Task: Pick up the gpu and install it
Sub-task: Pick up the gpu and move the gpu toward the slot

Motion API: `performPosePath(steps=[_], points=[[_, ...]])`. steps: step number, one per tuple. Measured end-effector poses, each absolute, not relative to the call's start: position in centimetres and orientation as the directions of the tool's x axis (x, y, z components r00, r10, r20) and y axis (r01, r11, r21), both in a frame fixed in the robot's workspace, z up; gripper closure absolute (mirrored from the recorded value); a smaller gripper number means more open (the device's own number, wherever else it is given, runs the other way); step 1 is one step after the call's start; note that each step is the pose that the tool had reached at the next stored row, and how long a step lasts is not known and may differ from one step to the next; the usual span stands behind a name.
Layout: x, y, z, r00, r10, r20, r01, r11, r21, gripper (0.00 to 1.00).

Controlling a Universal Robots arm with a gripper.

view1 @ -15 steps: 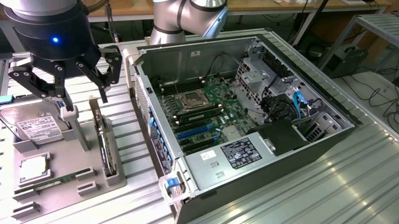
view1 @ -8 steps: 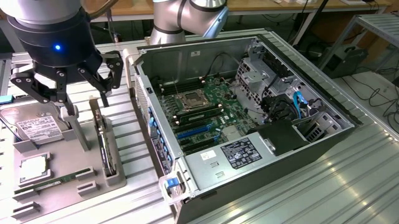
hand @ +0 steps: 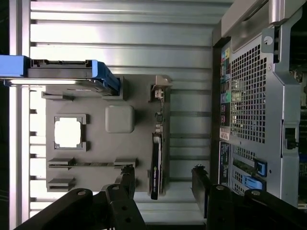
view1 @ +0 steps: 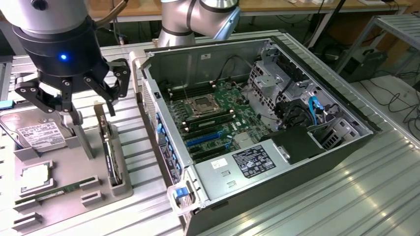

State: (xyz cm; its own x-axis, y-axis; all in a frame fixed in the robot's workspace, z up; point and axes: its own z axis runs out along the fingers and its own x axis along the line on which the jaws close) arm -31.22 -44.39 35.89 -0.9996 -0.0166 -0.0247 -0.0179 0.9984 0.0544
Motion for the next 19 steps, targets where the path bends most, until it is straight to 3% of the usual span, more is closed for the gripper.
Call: performPosePath(steps=[19], points=[[-31.2,-44.6,34.1,-1.000,-0.017,-0.025,-0.018,0.998,0.054,0.40]])
